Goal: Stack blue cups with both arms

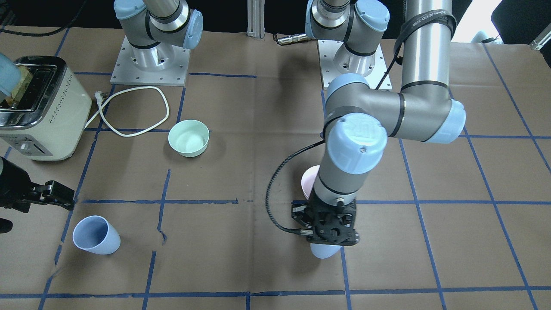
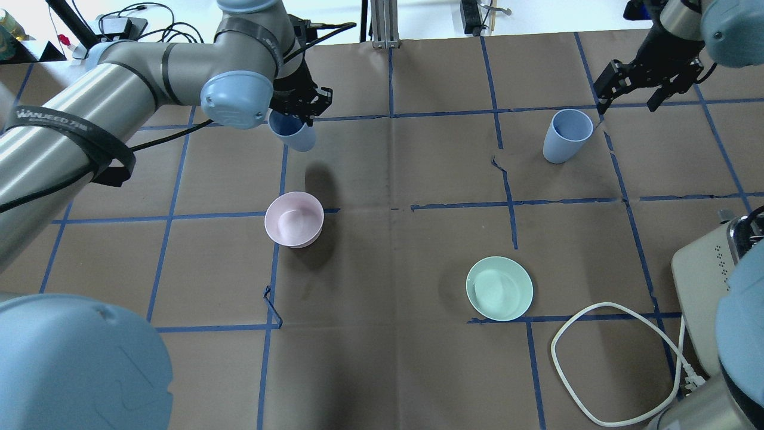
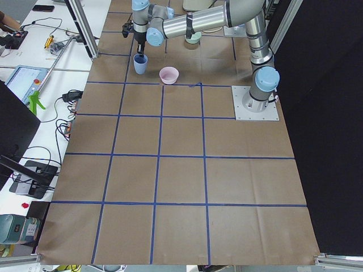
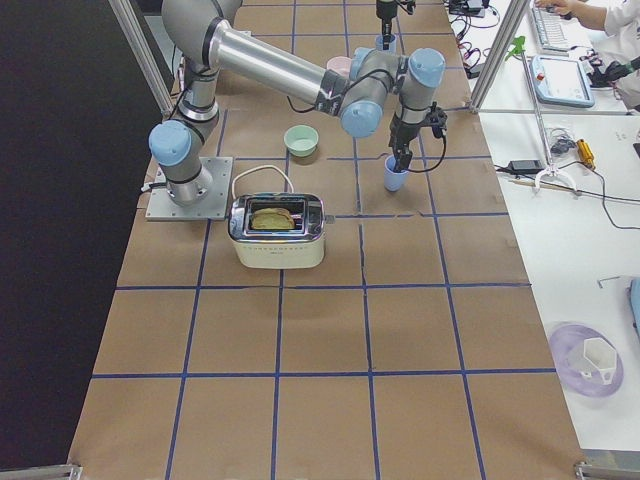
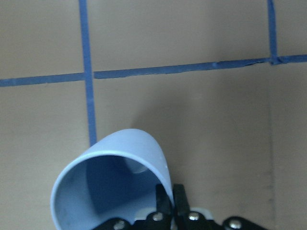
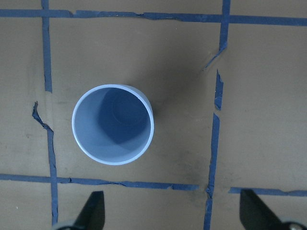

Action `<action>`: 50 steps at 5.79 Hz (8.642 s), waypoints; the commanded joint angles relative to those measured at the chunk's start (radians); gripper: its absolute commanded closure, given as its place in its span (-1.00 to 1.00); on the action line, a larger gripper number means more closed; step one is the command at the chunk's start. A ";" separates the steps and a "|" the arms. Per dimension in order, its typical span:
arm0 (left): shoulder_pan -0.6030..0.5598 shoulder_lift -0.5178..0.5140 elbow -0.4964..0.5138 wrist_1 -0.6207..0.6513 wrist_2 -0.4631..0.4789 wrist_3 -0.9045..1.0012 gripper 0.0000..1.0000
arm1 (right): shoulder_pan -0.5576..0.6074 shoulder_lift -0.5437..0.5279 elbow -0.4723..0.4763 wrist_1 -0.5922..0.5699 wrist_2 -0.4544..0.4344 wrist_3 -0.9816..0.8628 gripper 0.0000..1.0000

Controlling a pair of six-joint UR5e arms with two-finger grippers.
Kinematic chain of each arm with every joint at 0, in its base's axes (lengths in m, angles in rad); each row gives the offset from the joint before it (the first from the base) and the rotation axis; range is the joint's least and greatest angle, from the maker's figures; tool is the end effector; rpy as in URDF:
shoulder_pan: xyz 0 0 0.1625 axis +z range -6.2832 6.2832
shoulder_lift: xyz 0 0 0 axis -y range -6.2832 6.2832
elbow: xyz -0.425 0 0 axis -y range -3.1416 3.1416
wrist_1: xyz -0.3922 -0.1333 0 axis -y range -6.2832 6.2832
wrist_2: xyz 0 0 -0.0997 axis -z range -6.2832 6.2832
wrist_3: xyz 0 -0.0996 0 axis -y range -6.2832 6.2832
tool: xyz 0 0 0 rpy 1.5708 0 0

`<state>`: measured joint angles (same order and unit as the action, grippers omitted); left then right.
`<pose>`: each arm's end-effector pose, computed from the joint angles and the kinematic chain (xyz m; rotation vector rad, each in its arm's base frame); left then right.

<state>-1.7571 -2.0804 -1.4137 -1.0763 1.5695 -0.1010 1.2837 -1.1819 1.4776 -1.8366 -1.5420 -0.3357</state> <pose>-0.2586 -0.6516 0.3136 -0.1328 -3.1095 0.2188 -0.0487 -0.6457 0.3390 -0.0748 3.1040 0.0305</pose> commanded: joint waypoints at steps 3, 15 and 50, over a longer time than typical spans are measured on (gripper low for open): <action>-0.215 -0.067 0.072 -0.005 0.016 -0.111 1.00 | 0.025 0.063 0.049 -0.154 0.017 0.009 -1.00; -0.214 -0.019 0.067 0.035 0.060 -0.103 -0.98 | 0.029 -0.006 0.012 -0.069 0.014 0.023 0.88; 0.107 0.465 -0.085 -0.476 0.035 0.135 -0.98 | 0.259 -0.302 -0.156 0.507 -0.004 0.315 -1.00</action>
<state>-1.6507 -1.6149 -1.4987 -1.5527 1.6056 0.0338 1.6009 -1.3946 1.2569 -1.3608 -1.5415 0.0629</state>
